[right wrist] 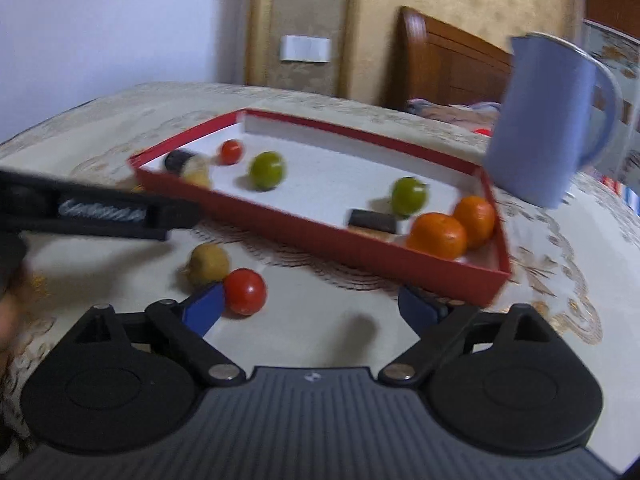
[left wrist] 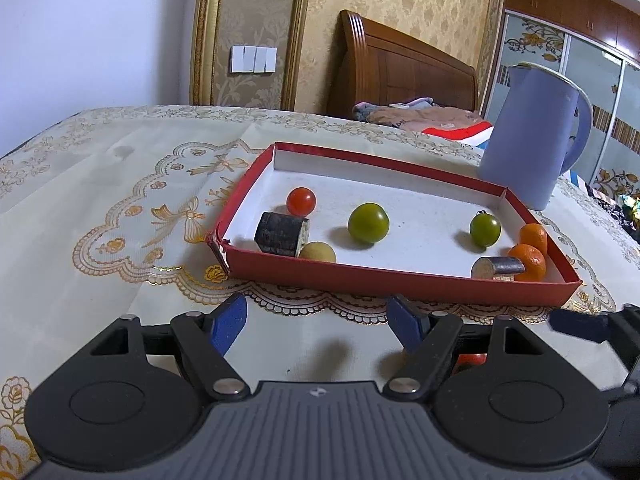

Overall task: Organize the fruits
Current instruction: 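Withdraw both open grippers from the box lid toward the remaining loose fruits, then move the left gripper over the pear-like fruit while the right approaches the red tomato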

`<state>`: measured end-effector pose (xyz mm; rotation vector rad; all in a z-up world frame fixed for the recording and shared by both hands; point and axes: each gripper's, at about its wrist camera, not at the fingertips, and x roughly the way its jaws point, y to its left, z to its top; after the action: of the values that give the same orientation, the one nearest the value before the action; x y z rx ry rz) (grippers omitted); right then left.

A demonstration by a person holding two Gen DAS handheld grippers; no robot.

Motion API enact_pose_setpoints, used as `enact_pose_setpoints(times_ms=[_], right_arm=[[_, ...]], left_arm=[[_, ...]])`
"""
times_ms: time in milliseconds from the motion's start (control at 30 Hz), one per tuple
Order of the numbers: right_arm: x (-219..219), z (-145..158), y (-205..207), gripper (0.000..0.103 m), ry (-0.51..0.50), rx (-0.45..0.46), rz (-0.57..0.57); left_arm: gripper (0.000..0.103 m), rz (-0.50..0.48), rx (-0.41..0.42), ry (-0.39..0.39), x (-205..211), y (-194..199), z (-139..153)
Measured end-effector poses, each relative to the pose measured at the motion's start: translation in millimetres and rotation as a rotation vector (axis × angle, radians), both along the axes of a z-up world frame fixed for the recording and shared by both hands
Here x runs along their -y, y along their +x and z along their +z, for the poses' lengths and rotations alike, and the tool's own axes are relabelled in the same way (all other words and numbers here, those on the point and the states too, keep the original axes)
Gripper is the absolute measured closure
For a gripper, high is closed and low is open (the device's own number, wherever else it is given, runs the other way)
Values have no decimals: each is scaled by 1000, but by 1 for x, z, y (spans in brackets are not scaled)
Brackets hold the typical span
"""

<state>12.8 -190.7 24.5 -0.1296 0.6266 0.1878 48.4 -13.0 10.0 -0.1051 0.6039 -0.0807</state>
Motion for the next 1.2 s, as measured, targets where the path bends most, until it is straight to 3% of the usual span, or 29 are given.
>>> enact_pose_setpoints(times_ms=[67, 200, 367, 567, 700, 767, 900, 1000, 1200], right_arm=[[14, 1, 1, 5, 46, 2, -74], [24, -2, 0, 5, 91, -35, -47], [16, -2, 1, 5, 60, -27, -39], [-11, -3, 11, 0, -46, -29, 5], [2, 3, 5, 0, -28, 35, -117], [10, 4, 2, 0, -33, 44, -124], [31, 3, -5, 0, 40, 23, -135], [53, 3, -8, 0, 133, 27, -210], [82, -6, -8, 0, 270, -13, -239]], left_arm=[[26, -4, 1, 1, 0, 0, 0], [26, -8, 5, 5, 1, -1, 0], [26, -8, 5, 10, 2, -1, 0], [26, -5, 2, 7, 1, -1, 1], [26, -15, 3, 3, 1, -1, 2], [26, -18, 5, 9, 2, -2, 2], [26, -40, 9, 6, 4, -3, 1], [26, -79, 14, 8, 8, -5, 2], [26, -148, 24, 62, 26, -8, -1]])
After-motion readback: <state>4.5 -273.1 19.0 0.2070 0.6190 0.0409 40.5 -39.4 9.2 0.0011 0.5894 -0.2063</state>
